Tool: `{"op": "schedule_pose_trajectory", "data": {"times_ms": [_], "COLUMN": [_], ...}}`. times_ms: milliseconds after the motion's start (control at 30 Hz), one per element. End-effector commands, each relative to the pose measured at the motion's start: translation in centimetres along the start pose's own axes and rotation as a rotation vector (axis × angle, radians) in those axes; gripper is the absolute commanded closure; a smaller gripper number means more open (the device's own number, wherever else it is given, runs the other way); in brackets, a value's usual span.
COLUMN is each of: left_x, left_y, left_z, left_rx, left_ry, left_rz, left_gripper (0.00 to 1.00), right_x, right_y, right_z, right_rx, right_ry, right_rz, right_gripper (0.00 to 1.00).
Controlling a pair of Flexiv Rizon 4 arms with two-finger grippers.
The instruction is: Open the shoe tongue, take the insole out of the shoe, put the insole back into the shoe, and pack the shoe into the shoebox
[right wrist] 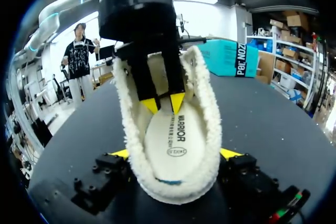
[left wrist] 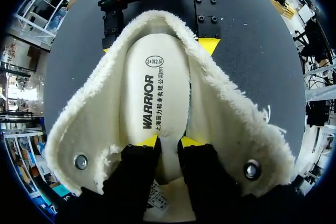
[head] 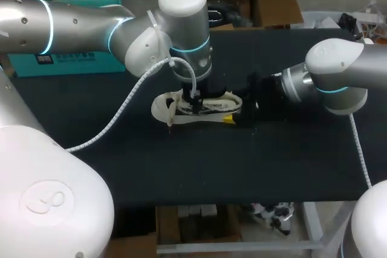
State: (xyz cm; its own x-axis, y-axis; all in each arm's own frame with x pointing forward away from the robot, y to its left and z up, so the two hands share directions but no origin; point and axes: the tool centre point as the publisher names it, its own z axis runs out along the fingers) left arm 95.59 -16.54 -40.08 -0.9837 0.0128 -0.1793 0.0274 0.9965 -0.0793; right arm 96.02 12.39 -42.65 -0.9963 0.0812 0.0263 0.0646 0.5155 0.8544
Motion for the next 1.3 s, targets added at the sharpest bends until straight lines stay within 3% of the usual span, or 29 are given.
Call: {"op": "schedule_pose_trajectory", "data": {"times_ms": [33, 100, 167, 200, 433, 900, 1300], "left_x": [-2.0, -2.7, -3.4, -3.7, -4.4, -1.7, -0.8], "left_y": [-0.4, -0.5, -0.6, -0.6, -0.3, -1.0, -1.7], "left_z": [9.6, 10.1, 10.4, 10.5, 8.7, -2.2, -6.2], "left_rx": [-0.02, -0.029, -0.032, -0.032, -0.013, 0.179, 0.305], "left_ry": [-0.065, -0.082, -0.087, -0.088, -0.086, -0.034, 0.034], "left_rz": [-0.008, -0.01, -0.012, -0.012, -0.018, -0.002, -0.023], "left_gripper": [0.75, 0.8, 0.98, 1.0, 1.0, 1.0, 1.0], "right_x": [0.0, 0.0, 0.0, 0.0, 0.0, 0.0, 0.0], "right_y": [-0.1, -0.1, -0.1, -0.1, -0.1, -0.1, -0.1], "right_z": [0.0, 0.0, 0.0, 0.0, 0.0, 0.0, 0.0], "right_rx": [-0.003, -0.003, -0.003, -0.003, -0.003, -0.003, -0.003], "right_ry": [0.005, 0.005, 0.005, 0.005, 0.005, 0.005, 0.005], "right_rz": [-0.002, -0.002, -0.002, -0.002, -0.002, -0.002, -0.002], "right_gripper": [1.0, 1.0, 1.0, 1.0, 1.0, 1.0, 1.0]}}
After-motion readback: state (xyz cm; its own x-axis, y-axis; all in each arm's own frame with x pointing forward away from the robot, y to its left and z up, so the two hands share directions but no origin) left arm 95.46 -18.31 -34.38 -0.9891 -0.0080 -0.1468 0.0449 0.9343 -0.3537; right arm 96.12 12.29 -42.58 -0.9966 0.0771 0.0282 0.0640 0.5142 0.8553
